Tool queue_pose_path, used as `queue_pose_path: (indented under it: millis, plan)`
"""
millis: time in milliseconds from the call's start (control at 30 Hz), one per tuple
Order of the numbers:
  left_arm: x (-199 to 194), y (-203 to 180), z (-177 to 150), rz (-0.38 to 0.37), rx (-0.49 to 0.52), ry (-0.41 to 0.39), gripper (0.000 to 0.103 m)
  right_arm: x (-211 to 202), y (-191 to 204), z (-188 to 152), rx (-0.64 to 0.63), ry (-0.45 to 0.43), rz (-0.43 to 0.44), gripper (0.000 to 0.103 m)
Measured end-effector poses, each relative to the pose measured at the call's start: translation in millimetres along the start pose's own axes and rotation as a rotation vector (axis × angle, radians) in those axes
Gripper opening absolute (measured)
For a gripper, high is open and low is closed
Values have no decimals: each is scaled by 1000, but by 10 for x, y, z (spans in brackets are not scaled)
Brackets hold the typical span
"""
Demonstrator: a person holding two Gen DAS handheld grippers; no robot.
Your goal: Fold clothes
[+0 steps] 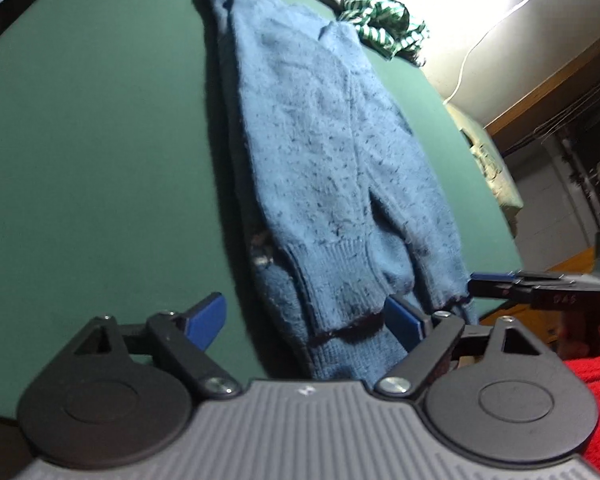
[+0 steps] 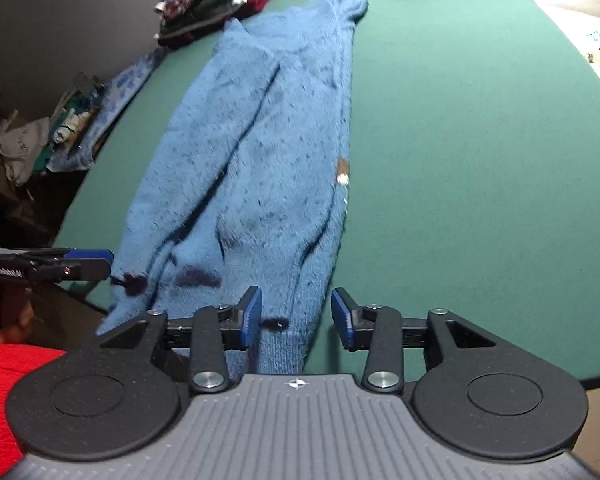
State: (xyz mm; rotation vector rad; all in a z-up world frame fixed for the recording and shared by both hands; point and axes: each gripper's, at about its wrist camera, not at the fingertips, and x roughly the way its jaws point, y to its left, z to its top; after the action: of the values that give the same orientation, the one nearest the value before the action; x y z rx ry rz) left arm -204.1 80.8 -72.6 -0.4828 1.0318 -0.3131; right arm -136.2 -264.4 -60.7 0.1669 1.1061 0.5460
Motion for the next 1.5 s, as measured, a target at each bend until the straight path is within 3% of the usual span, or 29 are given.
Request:
queue_pose_path:
  millis: [167,333,467,600,733,767,833,967,1200,1267,1500]
  plan:
    - [-17,58,16,-39,-67,15,86,5,-121,-31,109,5,40,42]
    - [68,-26,10,-73,-66,19,85,15,-160,-16,144,-3,62,42]
    - [117,-66,-38,-108,-63,14,75,27,-162,12,130,-4,72,42]
    - [99,107,-68,-153,-175,-12,67,62,-132,30,106,2,92,41]
    - [130,141,-52,-189,-232,-21,74,103,-96,47,67,9,110,41]
    - [137,138,-48,-191,-237,-23,82,108,-92,51,60,10,112,41]
    - [144,114,-40,-182,-233,-27,92,107,-90,50,54,9,114,40]
    - [160,66,-25,-164,-224,-34,92,103,-86,45,45,7,115,38]
    - [186,-18,2,-131,-209,-47,84,120,-26,54,-9,11,89,37]
    - [185,-24,4,-121,-209,-48,82,123,-28,52,-12,10,78,27]
    - [153,-51,-9,-43,-199,-44,64,132,12,72,-53,18,55,25]
